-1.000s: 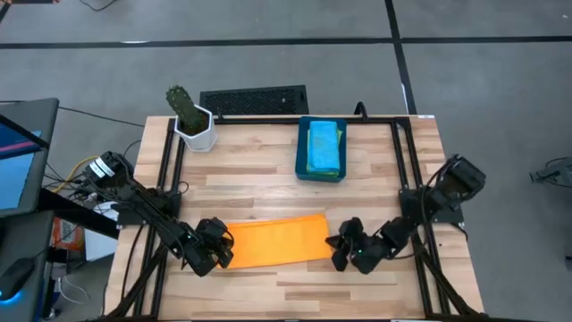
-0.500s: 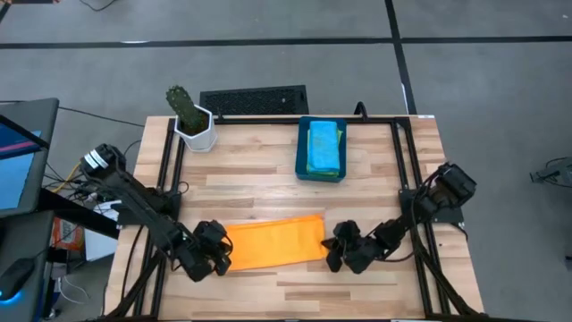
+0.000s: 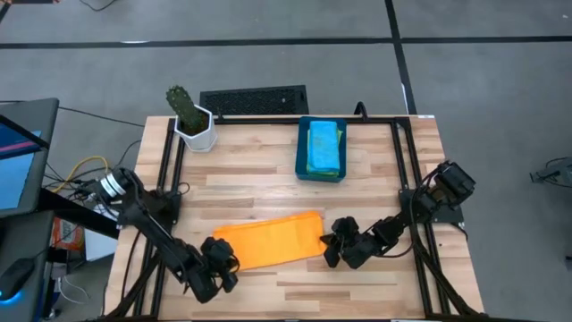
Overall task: Fold microfiber towels
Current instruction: Fold the orange towel
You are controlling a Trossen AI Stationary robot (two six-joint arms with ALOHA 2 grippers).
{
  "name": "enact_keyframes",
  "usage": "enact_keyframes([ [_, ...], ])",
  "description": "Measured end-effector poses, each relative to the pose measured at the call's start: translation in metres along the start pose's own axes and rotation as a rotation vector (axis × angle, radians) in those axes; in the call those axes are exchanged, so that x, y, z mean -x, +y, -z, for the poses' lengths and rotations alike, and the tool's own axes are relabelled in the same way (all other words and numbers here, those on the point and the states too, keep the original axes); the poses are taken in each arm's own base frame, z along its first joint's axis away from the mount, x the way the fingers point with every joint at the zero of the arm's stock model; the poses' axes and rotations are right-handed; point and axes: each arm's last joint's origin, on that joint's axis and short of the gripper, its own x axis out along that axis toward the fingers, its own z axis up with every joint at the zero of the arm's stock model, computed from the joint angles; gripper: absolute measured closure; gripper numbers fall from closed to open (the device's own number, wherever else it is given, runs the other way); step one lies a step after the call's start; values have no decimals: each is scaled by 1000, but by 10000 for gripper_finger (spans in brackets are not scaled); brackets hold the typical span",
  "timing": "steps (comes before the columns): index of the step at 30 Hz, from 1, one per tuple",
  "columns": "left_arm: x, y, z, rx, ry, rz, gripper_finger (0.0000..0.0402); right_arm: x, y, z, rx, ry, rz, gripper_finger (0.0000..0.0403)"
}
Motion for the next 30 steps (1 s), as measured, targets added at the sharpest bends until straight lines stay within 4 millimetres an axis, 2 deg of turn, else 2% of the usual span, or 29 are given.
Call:
enact_keyframes([
  [5,0,5,16,24,20,-43,401,6,5,-1,22,-12,-39,377],
  [11,5,5,19,15,32,-30,401,20,30,-19,53,-250,-184,382],
  [15,5,5,19,16,28,-32,401,0,36,-20,104,-271,-262,385],
  [22,4,6,19,2,30,-37,401,-46,46,-20,158,-176,-386,384],
  [25,4,6,19,1,36,-40,401,-56,40,-11,178,-127,-347,386],
  [30,4,6,19,27,35,-41,401,-58,34,-5,212,-95,-302,386],
])
